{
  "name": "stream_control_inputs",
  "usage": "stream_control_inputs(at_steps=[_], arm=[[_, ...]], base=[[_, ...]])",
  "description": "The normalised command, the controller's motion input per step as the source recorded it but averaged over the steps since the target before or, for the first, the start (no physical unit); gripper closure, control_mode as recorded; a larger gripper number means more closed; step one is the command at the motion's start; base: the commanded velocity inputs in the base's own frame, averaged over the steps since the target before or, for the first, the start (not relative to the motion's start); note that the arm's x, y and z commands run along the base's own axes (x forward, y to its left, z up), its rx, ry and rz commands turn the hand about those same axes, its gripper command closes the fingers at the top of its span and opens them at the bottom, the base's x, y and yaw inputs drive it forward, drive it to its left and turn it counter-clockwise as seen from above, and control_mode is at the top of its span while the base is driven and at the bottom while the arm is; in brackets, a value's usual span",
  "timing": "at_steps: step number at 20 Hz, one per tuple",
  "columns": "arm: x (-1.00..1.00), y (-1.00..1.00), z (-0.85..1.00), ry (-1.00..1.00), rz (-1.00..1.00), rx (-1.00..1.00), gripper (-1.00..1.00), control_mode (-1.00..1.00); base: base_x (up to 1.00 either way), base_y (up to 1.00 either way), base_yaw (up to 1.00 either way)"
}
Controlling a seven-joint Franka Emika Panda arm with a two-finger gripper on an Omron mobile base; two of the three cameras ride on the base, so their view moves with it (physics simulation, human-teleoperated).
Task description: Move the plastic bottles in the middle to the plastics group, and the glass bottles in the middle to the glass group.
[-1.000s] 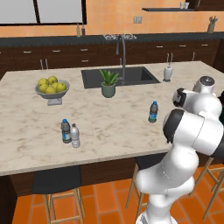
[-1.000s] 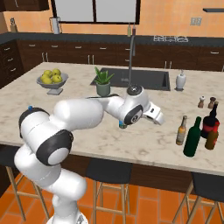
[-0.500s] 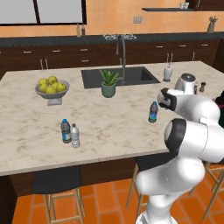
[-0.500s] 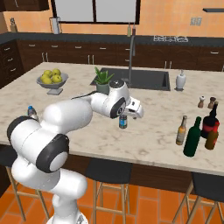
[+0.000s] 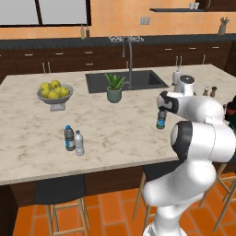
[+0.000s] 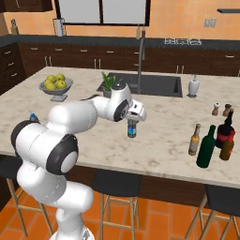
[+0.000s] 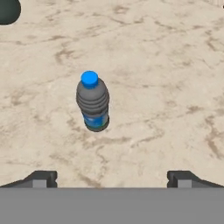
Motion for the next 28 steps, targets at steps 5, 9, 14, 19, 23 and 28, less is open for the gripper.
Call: stream_control_inputs(at_steps=[5, 9, 14, 19, 23, 28], arm=[[0.33, 0.28, 0.00, 0.00, 0.00, 0.02, -1.00, -1.00], [0.38, 0.02, -0.12, 0.00, 0.00, 0.02, -1.00, -1.00], [0.35, 0.00, -0.22, 0.00, 0.00, 0.04, -1.00, -1.00], [0.29, -0.05, -0.11, 0.00, 0.00, 0.01, -1.00, -1.00], [0.24, -0.14, -0.14, 0.00, 0.00, 0.00, -1.00, -1.00], [0.19, -0.07, -0.16, 0.00, 0.00, 0.00, -1.00, -1.00]], base=[[0.00, 0.00, 0.00], [0.00, 0.00, 0.00], [0.00, 0.00, 0.00], [0.00, 0.00, 0.00], [0.00, 0.00, 0.00], [0.00, 0.00, 0.00]])
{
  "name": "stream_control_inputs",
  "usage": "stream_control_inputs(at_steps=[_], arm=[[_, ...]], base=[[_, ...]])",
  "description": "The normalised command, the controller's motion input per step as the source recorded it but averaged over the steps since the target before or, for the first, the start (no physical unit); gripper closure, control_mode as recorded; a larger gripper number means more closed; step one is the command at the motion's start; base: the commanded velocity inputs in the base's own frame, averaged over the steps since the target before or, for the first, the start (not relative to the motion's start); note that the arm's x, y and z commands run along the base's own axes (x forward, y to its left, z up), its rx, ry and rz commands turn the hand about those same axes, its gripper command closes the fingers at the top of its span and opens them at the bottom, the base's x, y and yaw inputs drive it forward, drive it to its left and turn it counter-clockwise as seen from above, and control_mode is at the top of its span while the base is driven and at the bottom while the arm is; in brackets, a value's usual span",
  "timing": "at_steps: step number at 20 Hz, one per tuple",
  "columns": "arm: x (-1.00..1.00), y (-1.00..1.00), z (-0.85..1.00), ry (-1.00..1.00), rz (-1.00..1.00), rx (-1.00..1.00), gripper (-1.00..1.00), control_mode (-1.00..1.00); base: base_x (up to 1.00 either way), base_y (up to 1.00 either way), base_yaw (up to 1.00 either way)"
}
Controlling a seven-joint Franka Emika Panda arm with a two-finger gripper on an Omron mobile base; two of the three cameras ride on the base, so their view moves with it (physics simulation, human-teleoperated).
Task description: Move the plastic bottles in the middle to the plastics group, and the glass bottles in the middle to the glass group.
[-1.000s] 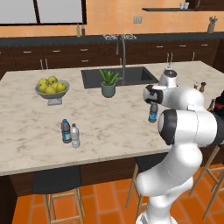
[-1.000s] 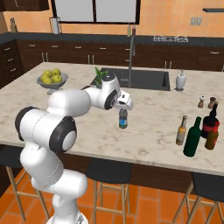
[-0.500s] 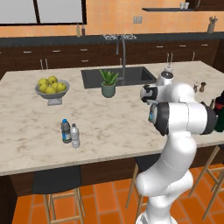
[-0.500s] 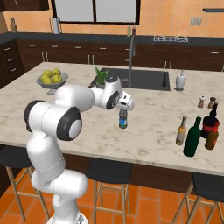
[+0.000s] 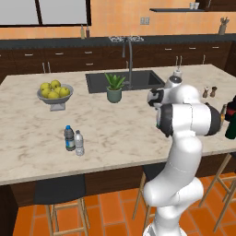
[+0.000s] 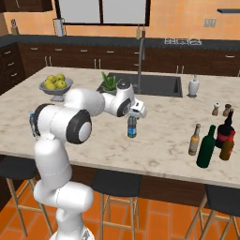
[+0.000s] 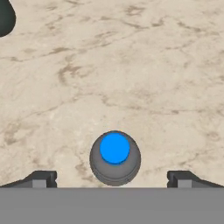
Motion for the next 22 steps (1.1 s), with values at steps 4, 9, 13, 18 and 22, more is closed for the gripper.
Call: stream_control_inputs(at_steps=[4, 9, 13, 18, 22], arm=[[0.24, 0.00, -0.25, 0.00, 0.00, 0.00, -1.00, -1.00], [0.23, -0.04, -0.15, 0.00, 0.00, 0.00, -1.00, -1.00], [0.19, -0.08, -0.06, 0.00, 0.00, 0.00, -1.00, -1.00], [0.02, -0.02, -0.22, 0.00, 0.00, 0.00, 1.00, -1.00], [0.00, 0.00, -0.39, 0.00, 0.00, 0.00, 1.00, -1.00]], base=[[0.00, 0.00, 0.00], [0.00, 0.00, 0.00], [0.00, 0.00, 0.00], [0.00, 0.00, 0.00], [0.00, 0.00, 0.00]])
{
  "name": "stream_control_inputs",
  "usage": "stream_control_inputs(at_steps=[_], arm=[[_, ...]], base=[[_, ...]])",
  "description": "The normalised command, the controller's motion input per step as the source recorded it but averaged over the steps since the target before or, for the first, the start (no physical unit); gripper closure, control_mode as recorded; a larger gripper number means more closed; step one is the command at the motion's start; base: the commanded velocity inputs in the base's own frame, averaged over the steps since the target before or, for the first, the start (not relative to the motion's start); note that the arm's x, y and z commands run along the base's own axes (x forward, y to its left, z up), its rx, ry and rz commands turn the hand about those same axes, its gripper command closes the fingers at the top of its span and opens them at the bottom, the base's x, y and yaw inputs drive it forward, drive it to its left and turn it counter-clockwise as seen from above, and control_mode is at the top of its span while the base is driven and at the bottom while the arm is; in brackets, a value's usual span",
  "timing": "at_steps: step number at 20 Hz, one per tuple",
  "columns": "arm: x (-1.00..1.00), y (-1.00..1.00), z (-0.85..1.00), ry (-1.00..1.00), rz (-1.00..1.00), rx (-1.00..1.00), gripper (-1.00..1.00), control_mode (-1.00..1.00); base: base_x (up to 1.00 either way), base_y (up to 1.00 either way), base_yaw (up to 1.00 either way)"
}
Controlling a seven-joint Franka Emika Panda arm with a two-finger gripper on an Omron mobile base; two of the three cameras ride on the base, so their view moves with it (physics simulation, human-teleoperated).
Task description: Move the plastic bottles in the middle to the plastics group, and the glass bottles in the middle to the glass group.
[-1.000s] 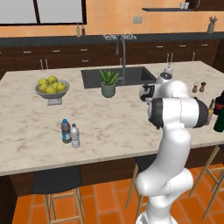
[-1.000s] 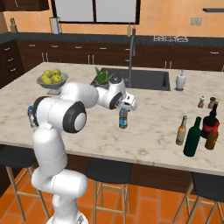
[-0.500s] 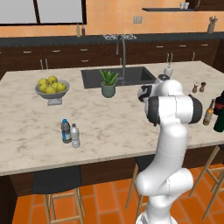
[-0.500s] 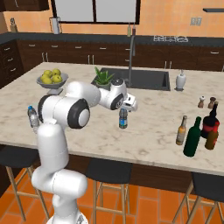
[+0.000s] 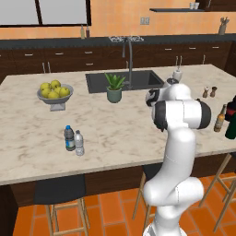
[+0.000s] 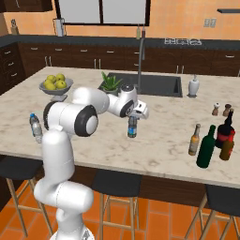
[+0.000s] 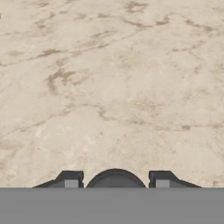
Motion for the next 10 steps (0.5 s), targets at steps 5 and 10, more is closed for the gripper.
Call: stream_control_inputs(at_steps=[5, 10], arm=[[-0.03, 0.00, -0.09, 0.00, 0.00, 0.00, 1.00, -1.00], [-0.64, 0.23, 0.28, -0.06, 0.08, 0.00, 1.00, -1.00]], base=[[0.00, 0.00, 0.00], [0.00, 0.00, 0.00]])
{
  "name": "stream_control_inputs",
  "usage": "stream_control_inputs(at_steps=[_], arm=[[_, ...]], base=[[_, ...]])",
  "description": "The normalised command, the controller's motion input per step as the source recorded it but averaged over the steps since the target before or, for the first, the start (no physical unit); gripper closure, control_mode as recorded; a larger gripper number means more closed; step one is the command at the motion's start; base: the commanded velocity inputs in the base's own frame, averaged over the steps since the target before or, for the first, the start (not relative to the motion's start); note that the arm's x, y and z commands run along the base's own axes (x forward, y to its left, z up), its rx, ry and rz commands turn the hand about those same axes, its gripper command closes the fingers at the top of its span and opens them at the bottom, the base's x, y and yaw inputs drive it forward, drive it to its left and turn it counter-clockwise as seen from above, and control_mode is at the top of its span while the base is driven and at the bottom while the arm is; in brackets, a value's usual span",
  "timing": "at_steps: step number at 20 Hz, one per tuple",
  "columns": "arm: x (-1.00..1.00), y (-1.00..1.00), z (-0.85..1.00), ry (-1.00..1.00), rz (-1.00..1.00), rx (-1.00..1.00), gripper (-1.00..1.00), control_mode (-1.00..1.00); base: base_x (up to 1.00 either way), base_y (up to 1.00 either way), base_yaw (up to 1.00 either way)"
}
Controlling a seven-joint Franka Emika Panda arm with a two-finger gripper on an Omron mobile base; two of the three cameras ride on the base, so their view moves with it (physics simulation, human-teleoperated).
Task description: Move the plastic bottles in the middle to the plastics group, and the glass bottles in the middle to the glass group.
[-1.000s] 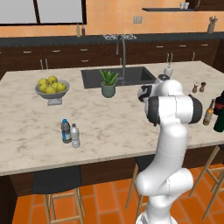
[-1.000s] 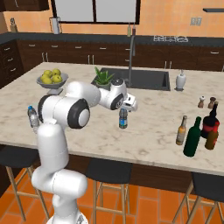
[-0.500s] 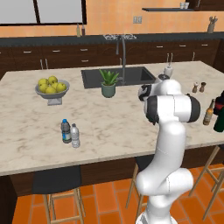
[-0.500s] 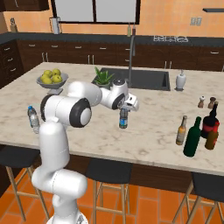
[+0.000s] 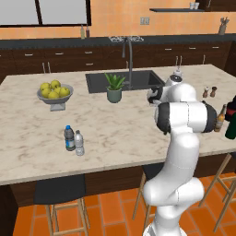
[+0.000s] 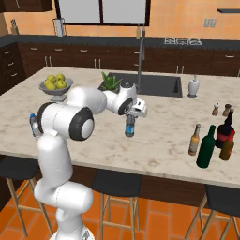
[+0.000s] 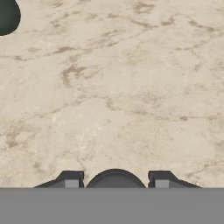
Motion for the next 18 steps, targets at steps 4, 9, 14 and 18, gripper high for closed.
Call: stream_control_inputs(at_steps=[4, 9, 14, 18], arm=[[-0.62, 0.83, 0.36, -0.03, 0.22, 0.00, 1.00, -1.00], [-0.60, 1.00, 0.27, 0.00, 0.31, 0.00, 1.00, -1.00], [-0.35, 1.00, 0.19, 0.00, 0.38, 0.00, 1.00, -1.00], [-0.07, 0.89, 0.21, 0.00, 0.38, 0.01, 1.00, -1.00]], base=[[0.00, 0.00, 0.00], [0.00, 0.00, 0.00], [0.00, 0.00, 0.00], [0.00, 0.00, 0.00]])
